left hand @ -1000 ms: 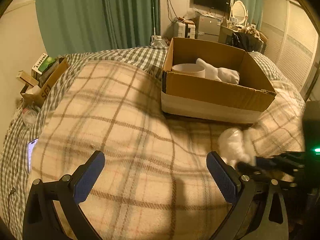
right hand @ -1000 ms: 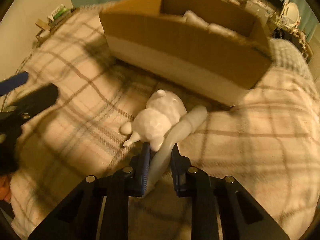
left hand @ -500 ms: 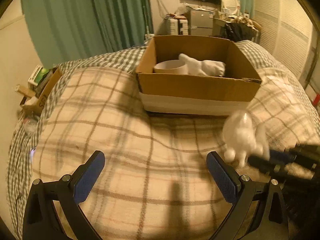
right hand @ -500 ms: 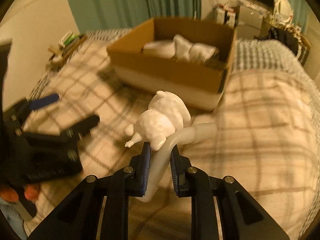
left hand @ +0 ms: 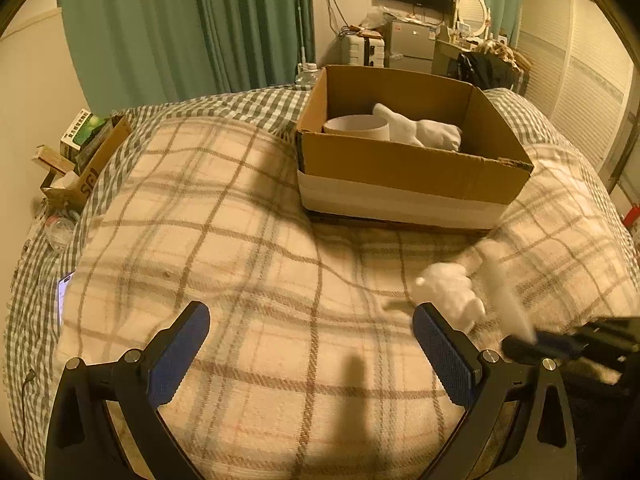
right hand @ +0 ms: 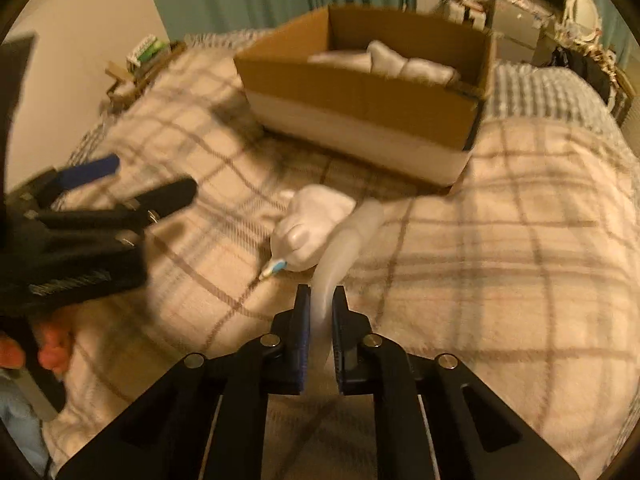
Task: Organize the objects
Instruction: 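Grasp the white figurine with the left tool while the right tool holds the tube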
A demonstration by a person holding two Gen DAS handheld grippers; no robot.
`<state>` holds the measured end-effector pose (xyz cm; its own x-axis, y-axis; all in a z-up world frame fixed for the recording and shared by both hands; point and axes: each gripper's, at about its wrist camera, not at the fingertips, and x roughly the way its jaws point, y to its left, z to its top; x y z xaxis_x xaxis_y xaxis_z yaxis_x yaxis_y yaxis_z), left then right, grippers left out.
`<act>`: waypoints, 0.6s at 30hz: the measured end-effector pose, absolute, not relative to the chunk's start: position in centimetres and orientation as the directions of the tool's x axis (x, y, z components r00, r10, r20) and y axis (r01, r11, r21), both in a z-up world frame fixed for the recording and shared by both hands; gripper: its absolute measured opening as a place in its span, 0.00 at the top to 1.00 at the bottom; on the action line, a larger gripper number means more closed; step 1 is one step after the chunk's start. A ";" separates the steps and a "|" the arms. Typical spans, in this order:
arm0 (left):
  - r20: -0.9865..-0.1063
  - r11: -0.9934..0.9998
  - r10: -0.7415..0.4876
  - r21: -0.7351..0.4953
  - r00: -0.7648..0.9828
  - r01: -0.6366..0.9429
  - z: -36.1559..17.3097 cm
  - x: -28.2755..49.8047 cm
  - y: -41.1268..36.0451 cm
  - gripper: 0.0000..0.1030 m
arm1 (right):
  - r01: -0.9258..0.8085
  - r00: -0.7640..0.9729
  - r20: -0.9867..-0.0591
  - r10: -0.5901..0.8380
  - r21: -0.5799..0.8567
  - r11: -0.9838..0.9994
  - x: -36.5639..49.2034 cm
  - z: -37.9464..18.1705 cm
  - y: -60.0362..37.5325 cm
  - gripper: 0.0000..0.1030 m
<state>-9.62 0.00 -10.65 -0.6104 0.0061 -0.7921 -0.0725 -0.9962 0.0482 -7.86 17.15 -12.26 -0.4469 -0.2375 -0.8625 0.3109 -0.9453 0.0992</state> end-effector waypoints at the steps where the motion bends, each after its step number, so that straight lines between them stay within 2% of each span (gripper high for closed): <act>1: -0.792 -0.996 0.007 0.051 -0.610 -0.078 -10.7 -9.6 0.2 0.00 | 0.300 -0.460 -0.857 -0.232 0.095 -0.949 -7.7 -11.8 17.5 0.91; 12: -0.823 -0.978 0.096 0.028 -0.560 -0.209 -11.7 -10.3 4.9 0.00 | 0.200 -0.579 -0.807 -0.116 -0.002 -0.980 -8.5 -7.8 20.9 0.91; 15: -0.839 -0.969 0.102 0.037 -0.535 -0.243 -12.8 -11.2 6.9 0.00 | 0.195 -0.578 -0.805 -0.135 0.025 -0.980 -8.8 -8.1 21.6 0.91; 18: -0.855 -0.963 0.099 0.047 -0.509 -0.267 -13.9 -12.2 8.3 0.07 | 0.193 -0.570 -0.810 -0.138 0.031 -0.981 -9.2 -8.9 21.7 0.91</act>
<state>-12.18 8.29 -13.94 -0.5087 0.0994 -0.8552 -0.2671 -0.9625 0.0470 -9.21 21.68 -8.91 -0.5695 -0.1378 -0.8103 0.1927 -0.9807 0.0314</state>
